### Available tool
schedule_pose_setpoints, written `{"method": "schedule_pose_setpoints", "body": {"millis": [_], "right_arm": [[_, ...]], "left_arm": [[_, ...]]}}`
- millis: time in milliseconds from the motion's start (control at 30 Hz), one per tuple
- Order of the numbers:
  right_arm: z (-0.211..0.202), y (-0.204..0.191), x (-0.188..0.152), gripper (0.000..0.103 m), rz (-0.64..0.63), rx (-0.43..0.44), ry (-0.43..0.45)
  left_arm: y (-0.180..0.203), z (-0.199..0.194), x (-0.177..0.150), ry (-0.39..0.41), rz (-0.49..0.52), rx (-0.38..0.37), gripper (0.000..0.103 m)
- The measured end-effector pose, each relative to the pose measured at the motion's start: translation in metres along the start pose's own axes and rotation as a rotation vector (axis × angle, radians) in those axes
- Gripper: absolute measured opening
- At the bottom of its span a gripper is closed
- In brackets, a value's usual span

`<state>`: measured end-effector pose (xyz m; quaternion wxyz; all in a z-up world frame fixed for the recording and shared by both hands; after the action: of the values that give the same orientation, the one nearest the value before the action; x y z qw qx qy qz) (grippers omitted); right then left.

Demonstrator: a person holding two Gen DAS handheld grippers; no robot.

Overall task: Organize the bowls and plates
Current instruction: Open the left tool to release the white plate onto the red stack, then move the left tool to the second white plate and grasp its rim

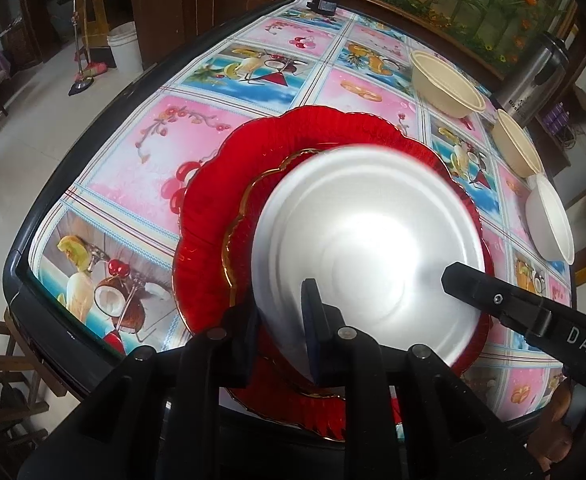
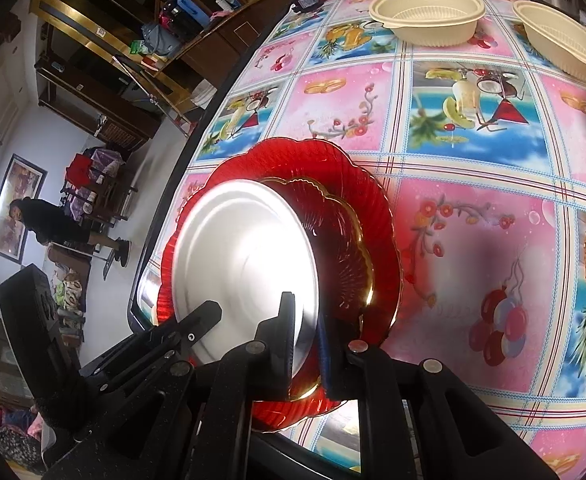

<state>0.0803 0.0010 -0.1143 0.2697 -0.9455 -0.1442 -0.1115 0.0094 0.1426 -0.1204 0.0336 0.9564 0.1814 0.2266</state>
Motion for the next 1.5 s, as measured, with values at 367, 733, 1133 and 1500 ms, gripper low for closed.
{"method": "schedule_pose_setpoints", "body": {"millis": [367,733,1133,1500], "right_arm": [[-0.014,-0.002,0.002,0.037,0.005,0.032,0.023],[-0.045,0.01,0.005,0.064,0.077,0.169,0.092],[-0.157,0.123,0.009,0.069,0.257,0.121,0.331],[-0.212,0.251,0.016,0.07,0.483,0.034,0.453]], "left_arm": [[0.0,-0.023,0.009,0.067,-0.044,-0.017,0.06],[0.027,-0.044,0.033,0.141,-0.07,-0.071,0.077],[0.156,-0.025,0.047,0.097,0.183,-0.142,0.077],[0.266,0.013,0.05,0.035,0.295,-0.159,0.076]]}}
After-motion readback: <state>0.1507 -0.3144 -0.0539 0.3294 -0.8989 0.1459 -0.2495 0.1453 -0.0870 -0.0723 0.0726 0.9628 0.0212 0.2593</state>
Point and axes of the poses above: each gripper's, at about its wrist camera, not at the fingertips, and z roughly the way its jaws point, y to its right, x to its top, the point moved 6 cm from there along z, roughly the way its jaws point, and after that the axes turned 2 degrees about z, right-handed, at the moved point
